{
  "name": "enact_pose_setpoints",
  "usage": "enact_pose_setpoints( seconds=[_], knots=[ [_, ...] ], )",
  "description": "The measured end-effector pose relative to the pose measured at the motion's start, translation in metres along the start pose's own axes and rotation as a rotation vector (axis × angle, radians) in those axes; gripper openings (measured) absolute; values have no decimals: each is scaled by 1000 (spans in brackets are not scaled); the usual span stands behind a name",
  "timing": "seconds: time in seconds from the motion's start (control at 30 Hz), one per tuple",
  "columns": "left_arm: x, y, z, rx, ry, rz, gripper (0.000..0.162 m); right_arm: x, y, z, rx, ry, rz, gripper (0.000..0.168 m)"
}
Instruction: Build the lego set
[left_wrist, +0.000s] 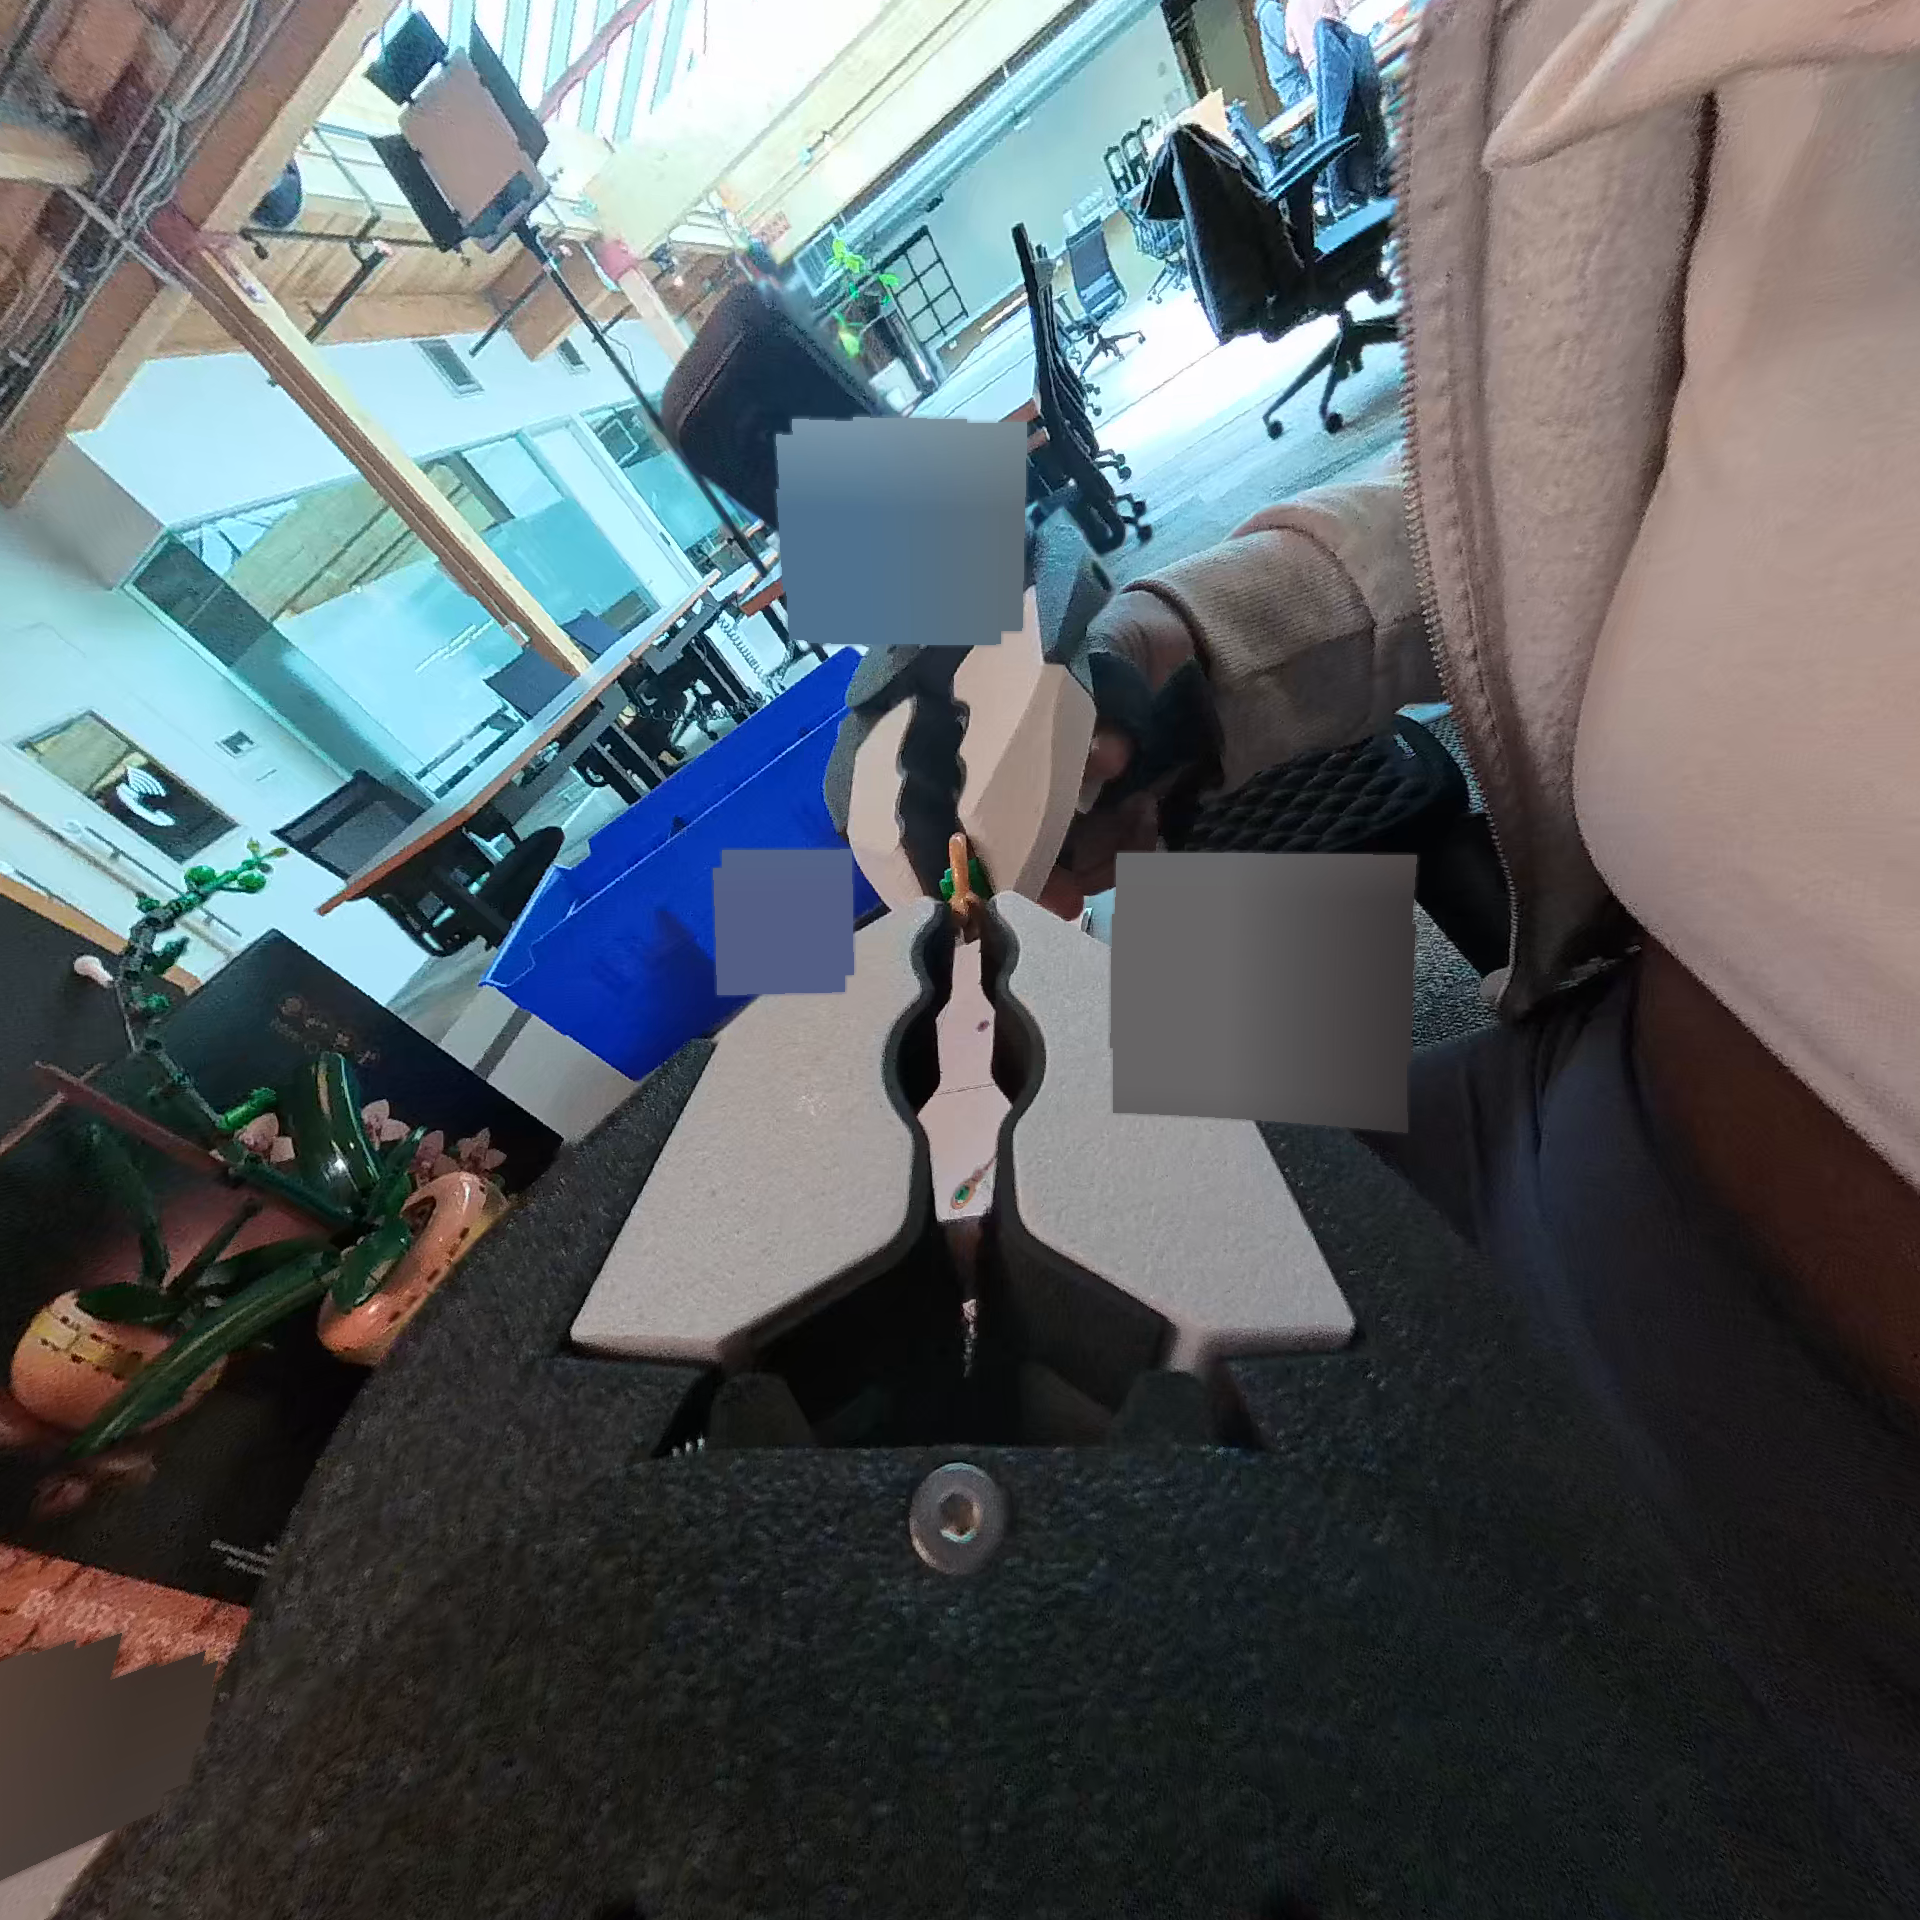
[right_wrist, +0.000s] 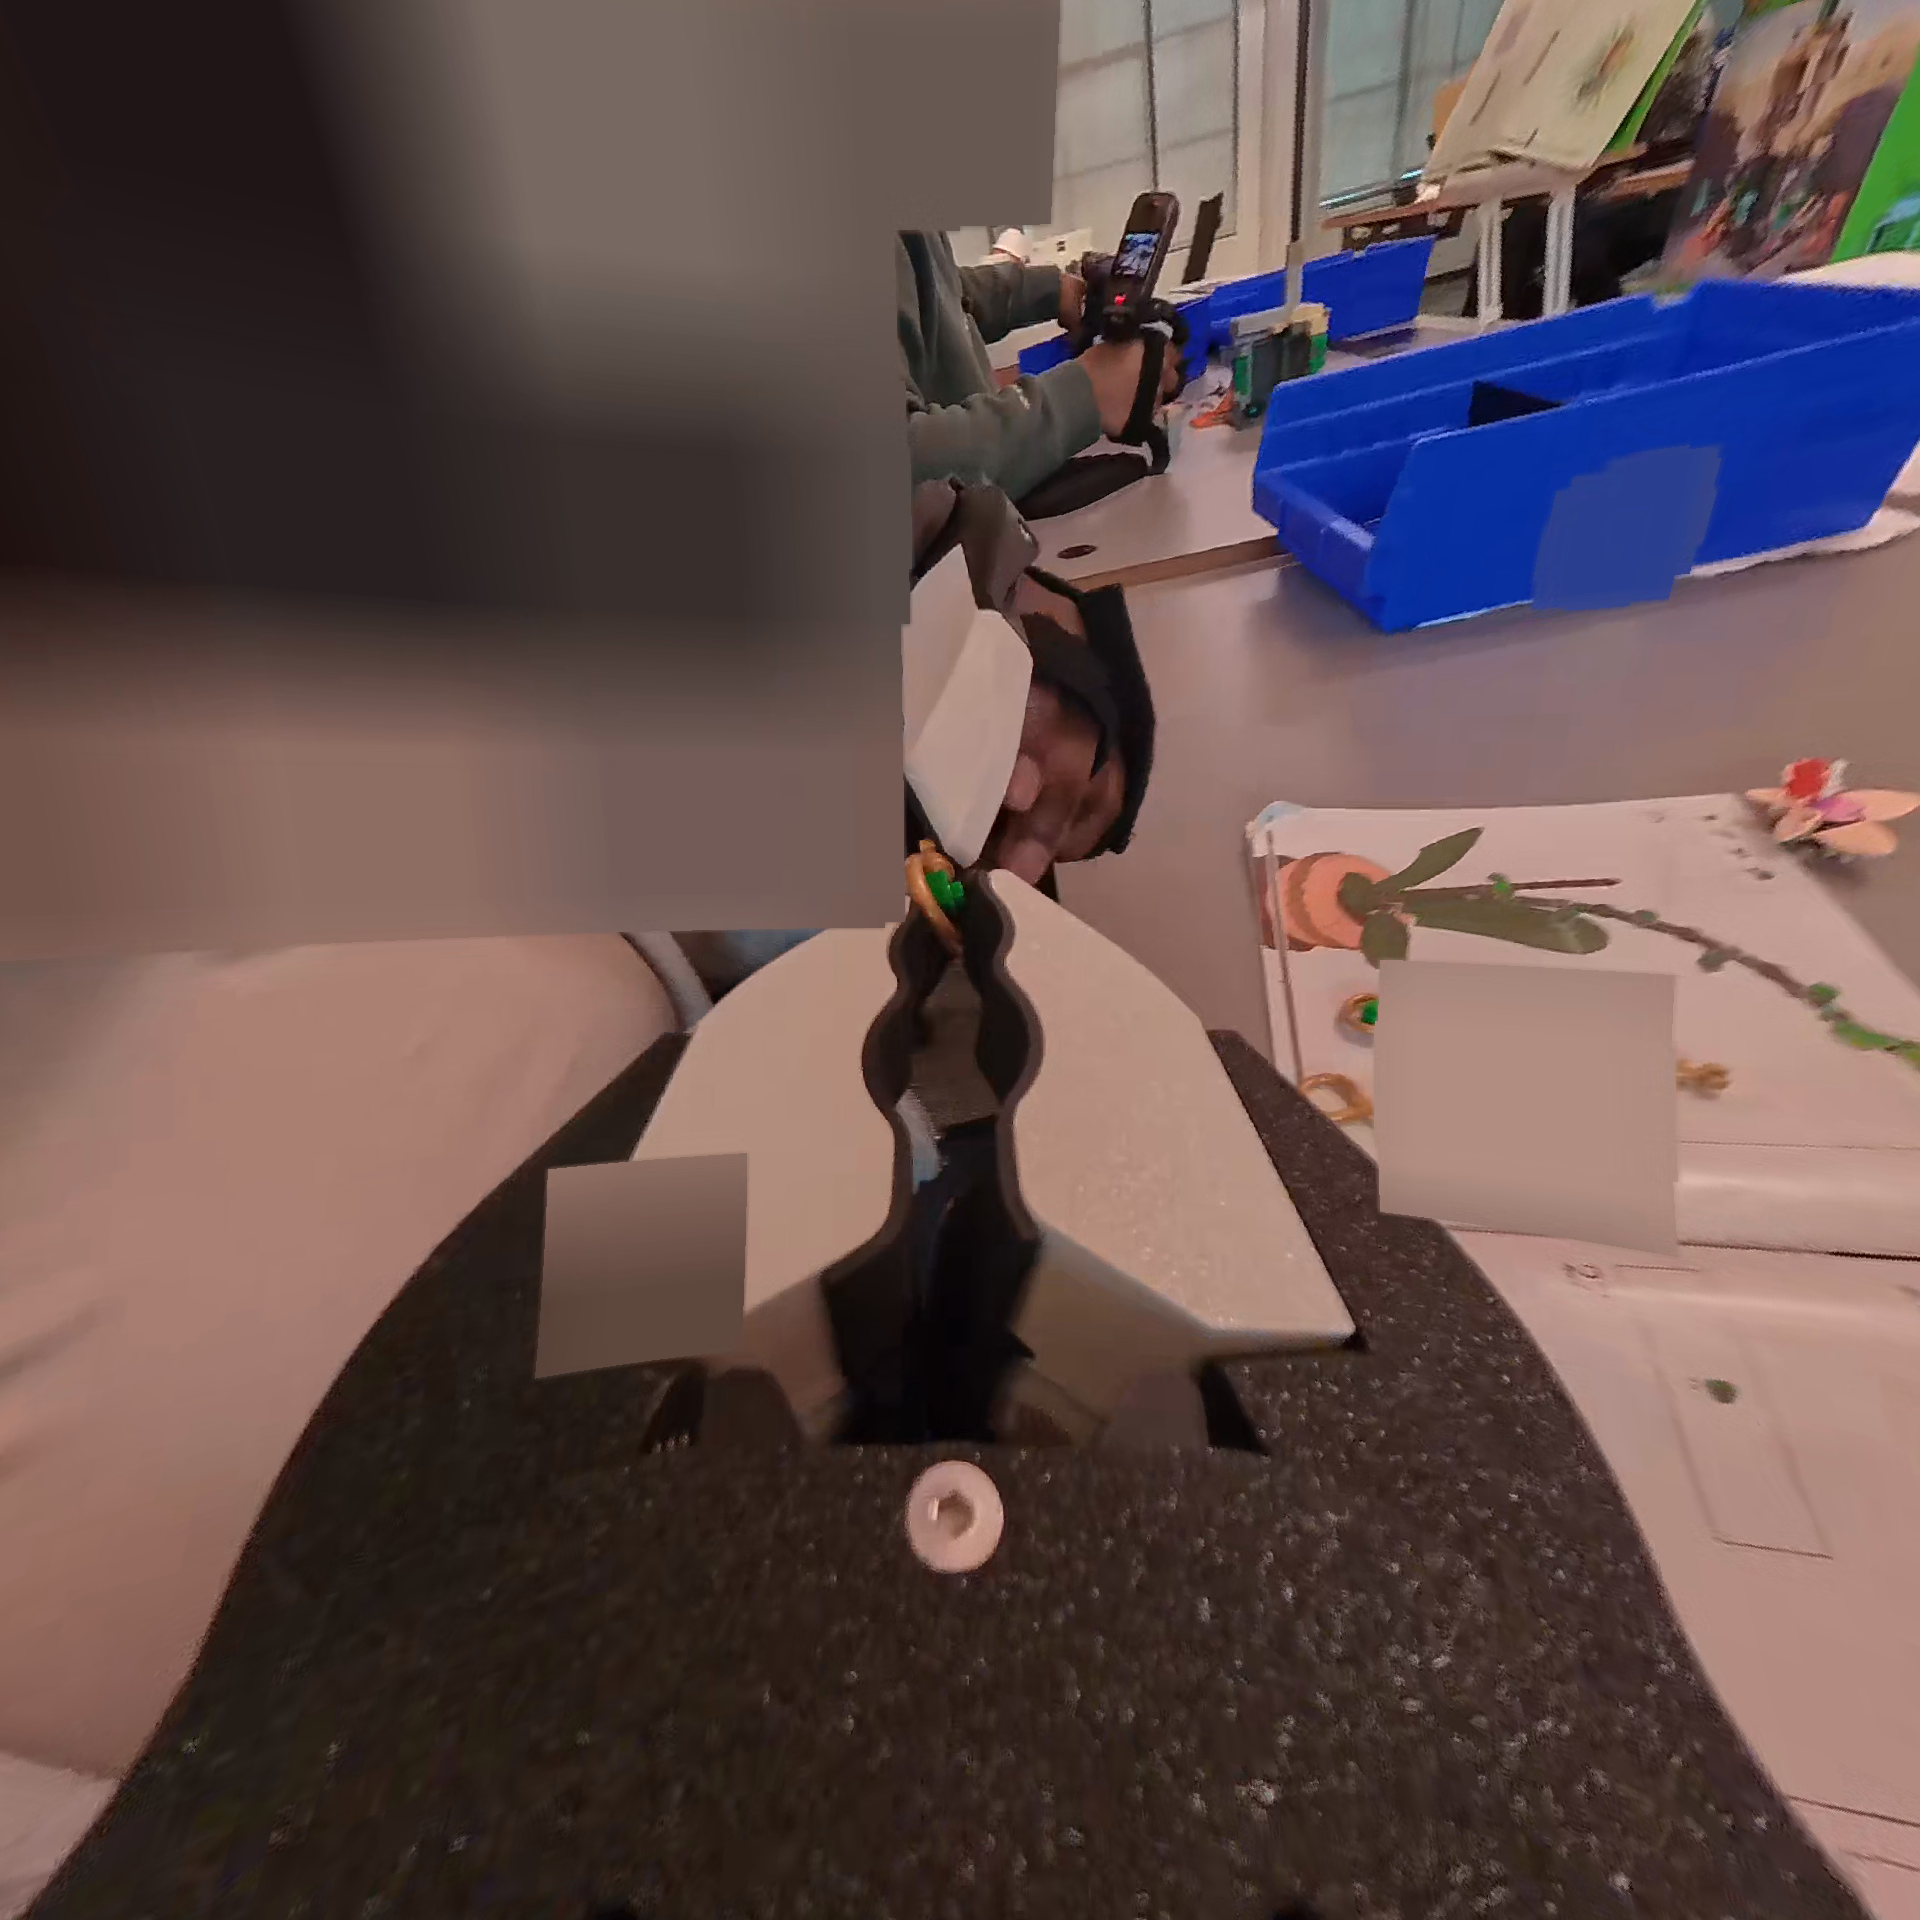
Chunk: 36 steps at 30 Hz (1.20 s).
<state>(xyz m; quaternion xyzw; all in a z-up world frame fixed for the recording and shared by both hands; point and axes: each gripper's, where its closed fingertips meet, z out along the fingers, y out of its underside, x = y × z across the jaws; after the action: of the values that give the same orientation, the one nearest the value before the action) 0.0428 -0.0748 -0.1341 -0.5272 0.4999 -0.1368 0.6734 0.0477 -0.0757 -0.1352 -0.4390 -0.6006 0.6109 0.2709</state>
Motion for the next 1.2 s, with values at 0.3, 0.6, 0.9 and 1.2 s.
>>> enact_pose_setpoints(
  seconds=[0.3,0.6,0.9,1.2],
  knots=[
    [-8,-2,-1,66,-18,-126,4,2,-16,-11,49,89,-242,8],
    [-4,0,2,22,-12,-100,3,3,-8,-6,-28,127,-273,9],
    [-2,3,1,-76,-76,223,4,-1,-4,-6,28,23,81,9],
    [0,6,1,-169,-123,491,3,2,1,-5,73,-13,254,8]
  ],
)
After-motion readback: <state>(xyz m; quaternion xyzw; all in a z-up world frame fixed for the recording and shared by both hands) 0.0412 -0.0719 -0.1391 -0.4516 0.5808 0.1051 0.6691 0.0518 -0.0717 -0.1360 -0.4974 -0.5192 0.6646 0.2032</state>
